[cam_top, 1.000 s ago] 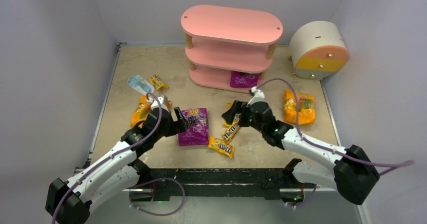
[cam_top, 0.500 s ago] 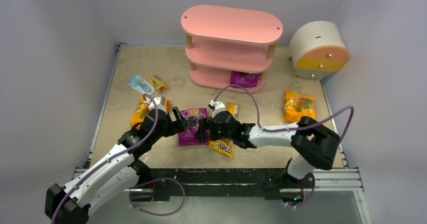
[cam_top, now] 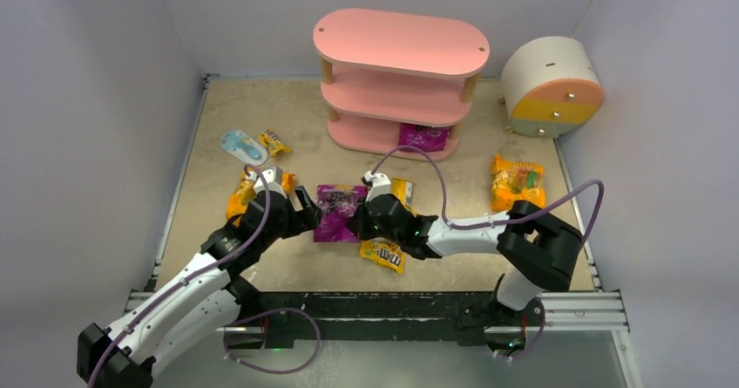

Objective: Place and organize the candy bags onto the shelf

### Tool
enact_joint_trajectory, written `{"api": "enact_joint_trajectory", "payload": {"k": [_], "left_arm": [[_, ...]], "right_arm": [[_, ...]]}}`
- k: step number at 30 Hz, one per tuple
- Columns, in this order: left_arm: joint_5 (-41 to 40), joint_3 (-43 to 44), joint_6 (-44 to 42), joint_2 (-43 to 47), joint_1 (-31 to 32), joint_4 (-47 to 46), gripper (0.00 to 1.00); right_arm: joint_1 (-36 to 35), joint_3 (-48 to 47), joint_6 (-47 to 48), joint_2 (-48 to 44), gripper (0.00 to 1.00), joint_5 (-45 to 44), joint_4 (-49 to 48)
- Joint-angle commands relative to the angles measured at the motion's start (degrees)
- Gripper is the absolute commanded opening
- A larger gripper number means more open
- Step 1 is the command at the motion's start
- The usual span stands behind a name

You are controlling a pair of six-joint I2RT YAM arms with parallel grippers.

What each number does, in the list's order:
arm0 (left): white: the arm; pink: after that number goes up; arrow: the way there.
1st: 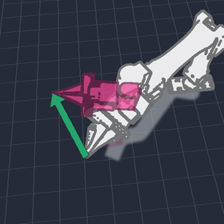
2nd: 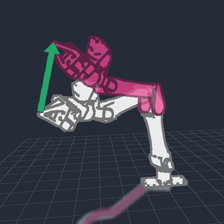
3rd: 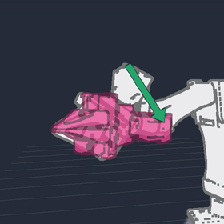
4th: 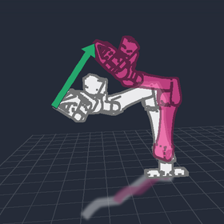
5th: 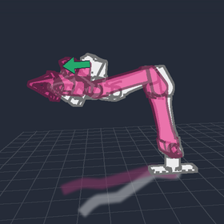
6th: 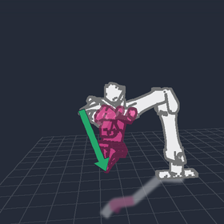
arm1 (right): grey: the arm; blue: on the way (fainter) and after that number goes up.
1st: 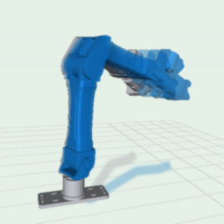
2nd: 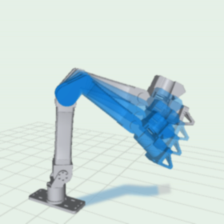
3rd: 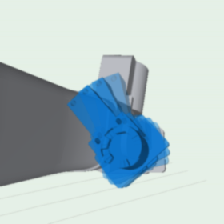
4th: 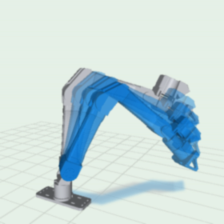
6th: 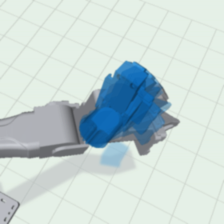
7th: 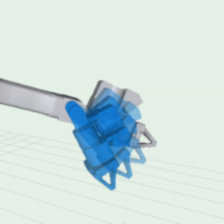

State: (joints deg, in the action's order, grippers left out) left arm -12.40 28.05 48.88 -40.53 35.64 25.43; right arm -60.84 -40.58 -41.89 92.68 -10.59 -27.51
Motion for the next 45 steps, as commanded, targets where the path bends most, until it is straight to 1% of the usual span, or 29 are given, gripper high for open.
{"api": "enact_joint_trajectory", "payload": {"k": [1,3,4,6,8,9,12,16,19,22,24,27,33,36,40,45], "left_arm": [[-2.3,0.8,-0.7,3.0,-0.2,0.9,0.88],[-3.5,0.9,-1.0,4.0,-0.2,1.4,0.88],[-4.1,1.1,-1.2,4.4,-0.1,1.6,0.88],[-4.7,1.6,-1.8,4.9,-0.2,1.8,0.88],[-4.7,1.9,-2.4,5.3,-0.2,1.7,0.88],[-4.7,2.0,-2.6,5.4,-0.2,1.6,0.88],[-4.8,2.0,-3.2,5.6,-0.2,1.2,0.88],[-4.7,2.1,-3.6,5.3,-0.2,0.7,0.88],[-4.4,1.8,-3.9,5.3,-0.2,0.0,0.88],[-4.4,1.5,-4.1,4.9,-0.3,-0.6,0.88],[-4.6,1.8,-4.1,4.5,-0.2,-0.4,0.88],[-5.0,2.2,-4.4,4.6,-0.2,0.3,0.88],[-5.9,1.8,-4.2,5.8,-0.2,0.9,0.88],[-5.9,1.8,-4.1,5.8,-0.2,0.8,0.88],[-6.0,1.9,-4.2,5.8,-0.1,1.2,0.88],[-6.0,1.8,-4.2,5.7,-0.3,0.8,0.88]], "right_arm": [[0.4,-1.8,5.1,-6.0,0.0,-10.0,-3.3],[1.4,-2.5,10.4,-7.0,0.0,-11.6,-5.5],[2.4,-2.9,12.5,-7.1,0.0,-10.5,-7.0],[6.4,-3.5,14.4,-7.2,0.0,-4.3,-9.2],[10.8,-2.9,16.4,-7.0,0.0,0.1,-13.6],[11.8,-3.0,18.8,-6.6,0.0,1.1,-15.7],[13.8,-5.4,24.9,-4.9,0.0,6.4,-16.7],[15.9,-8.6,29.1,-1.8,0.0,10.4,-18.3],[17.6,-12.0,29.9,1.1,0.0,13.8,-17.9],[17.8,-16.0,31.5,4.1,0.0,17.2,-16.8],[17.9,-17.2,30.4,5.6,0.0,19.1,-17.0],[18.6,-20.2,31.7,8.3,0.0,18.0,-16.6],[22.0,-27.3,34.1,13.0,0.0,20.6,-11.7],[24.4,-28.8,34.2,14.4,0.0,22.0,-11.1],[27.7,-30.3,33.8,17.1,0.0,24.3,-8.1],[28.8,-26.5,32.1,17.7,0.0,20.2,-7.4]]}}
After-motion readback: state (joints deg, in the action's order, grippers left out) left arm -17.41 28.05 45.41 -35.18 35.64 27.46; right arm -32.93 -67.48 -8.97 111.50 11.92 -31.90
